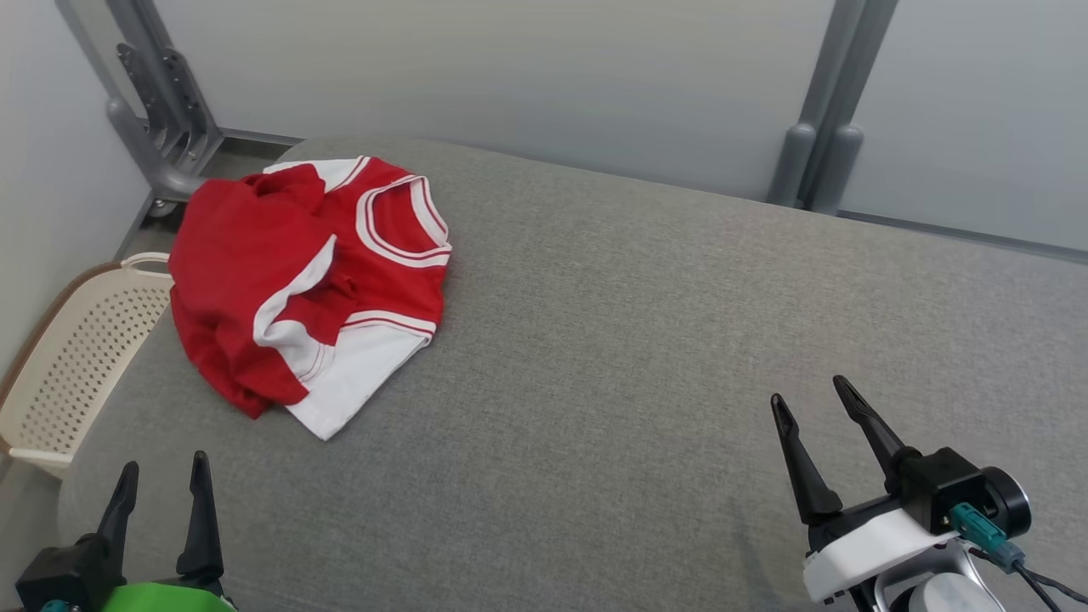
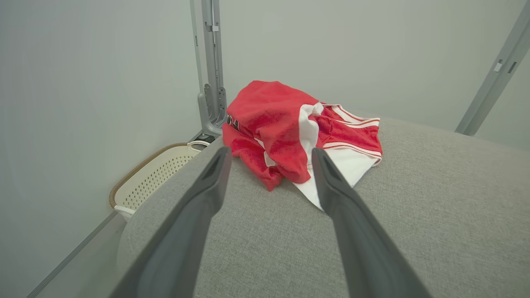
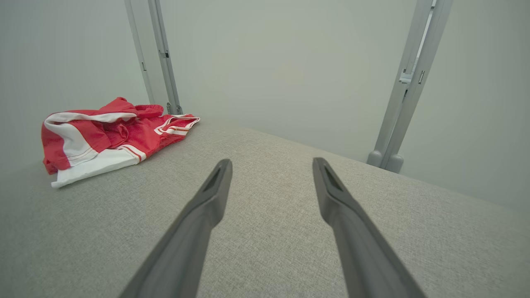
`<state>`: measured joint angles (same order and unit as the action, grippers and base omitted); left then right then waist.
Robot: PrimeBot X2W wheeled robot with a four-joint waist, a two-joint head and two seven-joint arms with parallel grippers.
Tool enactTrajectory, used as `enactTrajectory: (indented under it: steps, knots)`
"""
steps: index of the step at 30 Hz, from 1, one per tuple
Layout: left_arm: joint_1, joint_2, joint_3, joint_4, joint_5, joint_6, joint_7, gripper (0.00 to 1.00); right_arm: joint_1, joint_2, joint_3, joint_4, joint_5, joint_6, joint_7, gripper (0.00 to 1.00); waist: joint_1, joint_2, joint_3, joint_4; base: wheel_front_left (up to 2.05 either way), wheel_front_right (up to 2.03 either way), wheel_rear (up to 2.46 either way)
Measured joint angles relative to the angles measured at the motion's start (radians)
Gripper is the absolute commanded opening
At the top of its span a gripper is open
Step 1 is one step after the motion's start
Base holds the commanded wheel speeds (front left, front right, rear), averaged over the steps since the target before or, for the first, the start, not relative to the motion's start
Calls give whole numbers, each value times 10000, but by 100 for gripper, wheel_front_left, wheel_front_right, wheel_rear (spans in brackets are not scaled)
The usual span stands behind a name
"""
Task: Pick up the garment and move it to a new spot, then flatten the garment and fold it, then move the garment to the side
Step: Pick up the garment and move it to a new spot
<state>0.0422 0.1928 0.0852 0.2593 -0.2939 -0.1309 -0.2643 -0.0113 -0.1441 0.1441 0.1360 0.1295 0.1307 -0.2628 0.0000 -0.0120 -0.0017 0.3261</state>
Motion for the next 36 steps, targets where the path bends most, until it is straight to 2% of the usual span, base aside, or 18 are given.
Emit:
enactTrajectory:
  steps: [8, 19, 26, 32, 36]
  knots:
    - [96, 0, 128, -94, -8, 0, 0, 100, -4, 59, 58, 10, -6, 0, 0, 100, 0, 0, -44, 486, 0, 0, 0]
    - [-258, -217, 416, -247, -59, 0, 0, 100, -68, -82, 86, -128, -8, 0, 0, 100, 0, 0, 367, 328, 0, 0, 0]
    - [-1452, -23, -12, 439, -508, 0, 40, 100, -382, -297, 104, -240, -29, 0, 0, 100, 0, 0, 918, 205, 0, 0, 0]
    - [-3297, 236, -242, 1327, -1214, 0, 1009, 100, -701, -449, 151, -232, -84, 0, 0, 100, 0, 0, 1549, 21, 0, 0, 0]
    - [-4265, 201, -313, 2094, -1567, 54, 2159, 100, -815, -472, 173, -221, -84, 0, 0, 100, 1, 0, 1867, -168, 0, 0, 0]
